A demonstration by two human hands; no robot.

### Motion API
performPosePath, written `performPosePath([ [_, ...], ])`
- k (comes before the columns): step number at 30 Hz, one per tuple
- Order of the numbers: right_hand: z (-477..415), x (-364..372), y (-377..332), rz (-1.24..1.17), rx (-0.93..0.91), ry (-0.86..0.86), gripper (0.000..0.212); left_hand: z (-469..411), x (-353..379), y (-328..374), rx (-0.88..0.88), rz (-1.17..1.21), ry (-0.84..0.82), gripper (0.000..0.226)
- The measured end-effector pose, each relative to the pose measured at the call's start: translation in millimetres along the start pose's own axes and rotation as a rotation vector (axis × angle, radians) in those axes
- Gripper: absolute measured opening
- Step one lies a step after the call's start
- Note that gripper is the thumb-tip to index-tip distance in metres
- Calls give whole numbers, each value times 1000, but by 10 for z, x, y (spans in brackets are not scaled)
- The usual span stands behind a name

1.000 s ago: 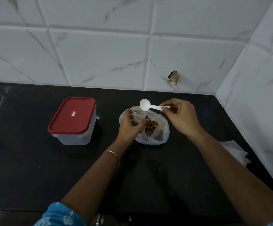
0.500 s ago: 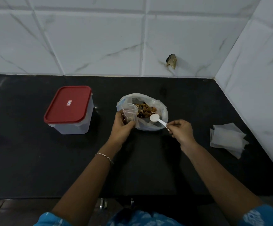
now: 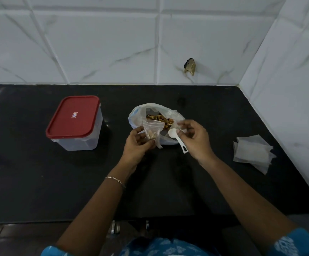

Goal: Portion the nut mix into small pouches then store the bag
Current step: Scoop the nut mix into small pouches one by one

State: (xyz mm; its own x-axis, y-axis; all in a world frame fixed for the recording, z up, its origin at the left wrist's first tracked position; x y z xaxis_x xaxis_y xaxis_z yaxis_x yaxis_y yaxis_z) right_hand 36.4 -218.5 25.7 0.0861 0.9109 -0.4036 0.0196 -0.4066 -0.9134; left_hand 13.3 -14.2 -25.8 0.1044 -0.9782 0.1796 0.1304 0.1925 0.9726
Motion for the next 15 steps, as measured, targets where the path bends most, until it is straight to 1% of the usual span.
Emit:
performPosePath([
  [2,14,170,-312,-5,-149,-147,36,12,49,24,9,25,-9,58],
  [4,10,297,-510,89,-254,-228,35,18,80,81,42,37,-20,55],
  [7,-63,314,-652,208,-301,-196,17,30,93,198,97,31,-52,44],
  [8,-87,311,-698,251,-309,-187,13,39,88,238,109,27,-67,41],
  [11,-100,329,-876,381,-362,-192,12,48,55,349,134,-23,-101,41],
  [13,-78,357,-982,442,-403,-193,8,25,4,402,160,-106,-113,43],
  [15,-56,397,-1066,490,-433,-207,9,6,-19,431,169,-175,-138,44],
])
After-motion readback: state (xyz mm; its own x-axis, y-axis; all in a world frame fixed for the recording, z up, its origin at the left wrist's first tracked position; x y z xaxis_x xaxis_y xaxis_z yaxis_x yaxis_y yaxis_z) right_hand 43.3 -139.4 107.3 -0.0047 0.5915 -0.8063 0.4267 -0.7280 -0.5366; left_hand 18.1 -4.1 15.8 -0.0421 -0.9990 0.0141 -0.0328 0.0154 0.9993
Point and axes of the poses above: each hand's wrist, its own z-axis away from the middle knuckle, its own x-axis out of the palm, y = z × x, the point moved 10 cm from there along -z, towards the middle knuckle, and after that the axes turned 5 degrees about x, right-handed, at the moved point
